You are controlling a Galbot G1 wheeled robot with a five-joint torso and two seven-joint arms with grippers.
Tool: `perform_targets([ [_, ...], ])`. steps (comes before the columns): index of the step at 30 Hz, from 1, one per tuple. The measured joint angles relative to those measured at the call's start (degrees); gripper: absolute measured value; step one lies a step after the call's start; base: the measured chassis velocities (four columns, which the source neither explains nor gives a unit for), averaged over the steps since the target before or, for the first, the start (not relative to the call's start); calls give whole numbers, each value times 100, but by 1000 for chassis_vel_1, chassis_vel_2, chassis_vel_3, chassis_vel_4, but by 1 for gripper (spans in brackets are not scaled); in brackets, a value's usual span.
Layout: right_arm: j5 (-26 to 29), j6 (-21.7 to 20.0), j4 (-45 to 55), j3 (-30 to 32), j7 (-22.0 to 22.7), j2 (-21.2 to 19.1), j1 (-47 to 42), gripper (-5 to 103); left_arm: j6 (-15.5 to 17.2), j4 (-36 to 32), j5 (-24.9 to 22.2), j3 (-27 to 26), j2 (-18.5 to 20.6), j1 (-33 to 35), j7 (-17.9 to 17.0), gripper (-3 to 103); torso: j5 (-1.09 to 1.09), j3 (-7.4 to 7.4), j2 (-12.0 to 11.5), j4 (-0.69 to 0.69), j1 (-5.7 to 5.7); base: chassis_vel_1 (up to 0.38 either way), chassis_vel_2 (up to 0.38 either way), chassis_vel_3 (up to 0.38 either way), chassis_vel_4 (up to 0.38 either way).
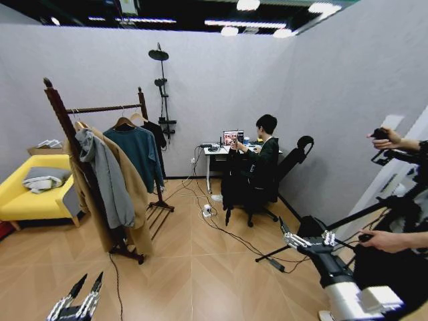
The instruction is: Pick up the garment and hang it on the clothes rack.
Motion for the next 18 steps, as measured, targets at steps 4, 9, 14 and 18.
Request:
perform_targets([
  [4,1,18,-21,-28,-7,30,21,100,0,0,0,0,0,0,0,46,0,0,0,0,-1,-32,36,40,-34],
  [9,18,49,-31,-32,-11,32,5,100,0,0,0,0,0,0,0,46,0,0,0,0,0,-109,103,111,-107],
  [14,21,49,-30,-32,-13,-17,1,100,0,0,0,0,0,0,-1,46,0,0,0,0,0,-159,155,165,-183],
  [18,21,49,-14,-32,-13,-18,-1,100,0,0,0,0,0,0,0,46,0,0,0,0,0,-226,218,216,-237],
])
